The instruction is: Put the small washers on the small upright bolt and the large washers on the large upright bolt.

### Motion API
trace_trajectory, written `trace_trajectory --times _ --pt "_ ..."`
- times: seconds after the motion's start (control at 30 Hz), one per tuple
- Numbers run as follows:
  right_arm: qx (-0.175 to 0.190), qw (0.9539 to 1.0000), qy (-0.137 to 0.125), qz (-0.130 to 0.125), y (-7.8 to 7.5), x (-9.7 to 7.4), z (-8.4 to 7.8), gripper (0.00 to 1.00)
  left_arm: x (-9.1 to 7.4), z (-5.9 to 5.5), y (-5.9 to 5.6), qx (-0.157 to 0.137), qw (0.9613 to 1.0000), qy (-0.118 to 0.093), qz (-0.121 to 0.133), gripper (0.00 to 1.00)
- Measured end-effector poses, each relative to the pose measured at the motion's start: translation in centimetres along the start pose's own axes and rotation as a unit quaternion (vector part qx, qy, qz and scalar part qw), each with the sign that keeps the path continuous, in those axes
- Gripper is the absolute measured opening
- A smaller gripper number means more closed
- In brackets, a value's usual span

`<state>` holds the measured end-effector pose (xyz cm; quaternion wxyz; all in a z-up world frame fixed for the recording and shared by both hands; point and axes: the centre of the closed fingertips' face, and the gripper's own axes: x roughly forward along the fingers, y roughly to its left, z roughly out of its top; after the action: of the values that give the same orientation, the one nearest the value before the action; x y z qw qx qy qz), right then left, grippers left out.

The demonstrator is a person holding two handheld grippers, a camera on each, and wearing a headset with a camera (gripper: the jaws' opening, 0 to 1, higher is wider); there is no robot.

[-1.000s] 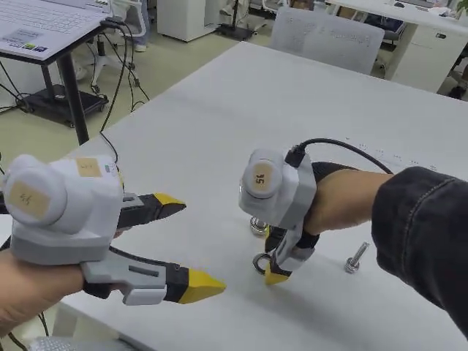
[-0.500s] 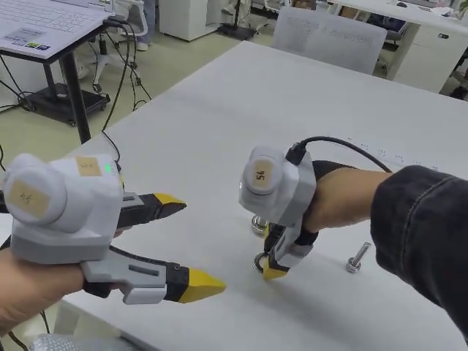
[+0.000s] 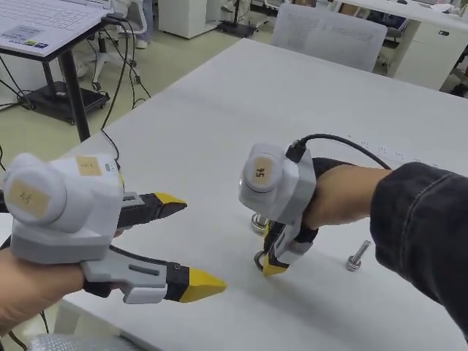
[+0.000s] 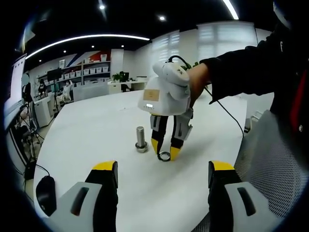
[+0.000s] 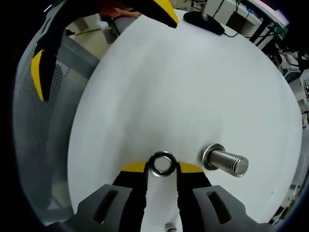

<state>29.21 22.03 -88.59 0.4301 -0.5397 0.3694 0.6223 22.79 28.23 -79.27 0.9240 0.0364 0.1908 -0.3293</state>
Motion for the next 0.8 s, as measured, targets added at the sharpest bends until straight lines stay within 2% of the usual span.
trace_trajectory --times 0.33,0.8 --pt "0.006 1.0 0.006 -0.003 -0.08 -0.02 0.01 0.22 0.27 0.12 -0.03 0.001 1.0 0.001 -0.003 0.76" --pt "0.012 0.9999 0.0 0.003 -0.28 -0.43 -0.39 0.23 0.21 0.12 0.12 0.001 1.0 0.002 -0.003 0.76"
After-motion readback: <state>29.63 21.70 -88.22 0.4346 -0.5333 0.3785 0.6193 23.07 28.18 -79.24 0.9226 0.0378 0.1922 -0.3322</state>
